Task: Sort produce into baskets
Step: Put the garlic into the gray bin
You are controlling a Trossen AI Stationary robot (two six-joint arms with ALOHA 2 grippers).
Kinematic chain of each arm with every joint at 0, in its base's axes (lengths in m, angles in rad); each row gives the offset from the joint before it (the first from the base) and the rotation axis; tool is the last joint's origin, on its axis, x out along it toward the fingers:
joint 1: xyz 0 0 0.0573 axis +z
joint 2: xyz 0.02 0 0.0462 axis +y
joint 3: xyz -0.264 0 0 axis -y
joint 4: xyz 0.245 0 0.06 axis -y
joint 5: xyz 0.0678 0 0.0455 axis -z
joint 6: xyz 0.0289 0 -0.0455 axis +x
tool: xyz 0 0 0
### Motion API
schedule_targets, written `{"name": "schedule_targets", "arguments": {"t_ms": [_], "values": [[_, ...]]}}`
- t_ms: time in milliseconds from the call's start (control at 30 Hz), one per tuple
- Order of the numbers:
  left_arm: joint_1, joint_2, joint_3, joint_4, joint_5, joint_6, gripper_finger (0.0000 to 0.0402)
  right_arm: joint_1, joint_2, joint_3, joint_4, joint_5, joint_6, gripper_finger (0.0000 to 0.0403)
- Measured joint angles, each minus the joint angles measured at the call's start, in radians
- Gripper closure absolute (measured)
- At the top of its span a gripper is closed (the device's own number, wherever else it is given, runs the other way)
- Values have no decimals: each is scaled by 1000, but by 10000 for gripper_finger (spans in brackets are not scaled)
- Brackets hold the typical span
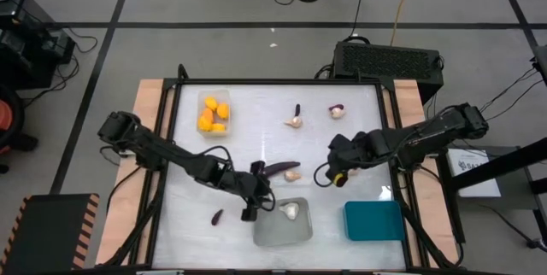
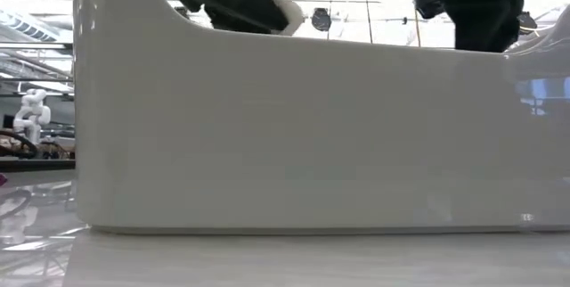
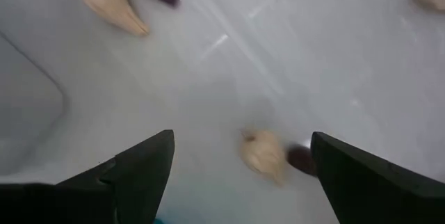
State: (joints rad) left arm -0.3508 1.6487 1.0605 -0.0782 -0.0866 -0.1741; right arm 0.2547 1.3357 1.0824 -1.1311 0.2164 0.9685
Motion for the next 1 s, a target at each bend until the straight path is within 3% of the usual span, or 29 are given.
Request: {"name": "schedule_targets", "arguments": {"t_ms": [267,367,500,600,700,867,1000], "values": [[-4,18,1,39,263,-2,308,4,0,-54,-16,1,14,74],[-9,18,1,37,297,-3,308,0,0,-119,3,-16,15,74],[-21,18,1,43,282,-3,308,0,0,-196,71,-58,16,74],[-35,18,1,40,209,-3,299,0,0,-233,108,-66,16,74],[-47,18,1,43,160,-3,270,0,0,-255,122,-79,15,74],[-57,18,1,43,155,-4,204,0,0,-296,168,-84,-3,74],[-54,18,1,48,154,-51,174,-2,0,-342,262,-92,-46,74]]}}
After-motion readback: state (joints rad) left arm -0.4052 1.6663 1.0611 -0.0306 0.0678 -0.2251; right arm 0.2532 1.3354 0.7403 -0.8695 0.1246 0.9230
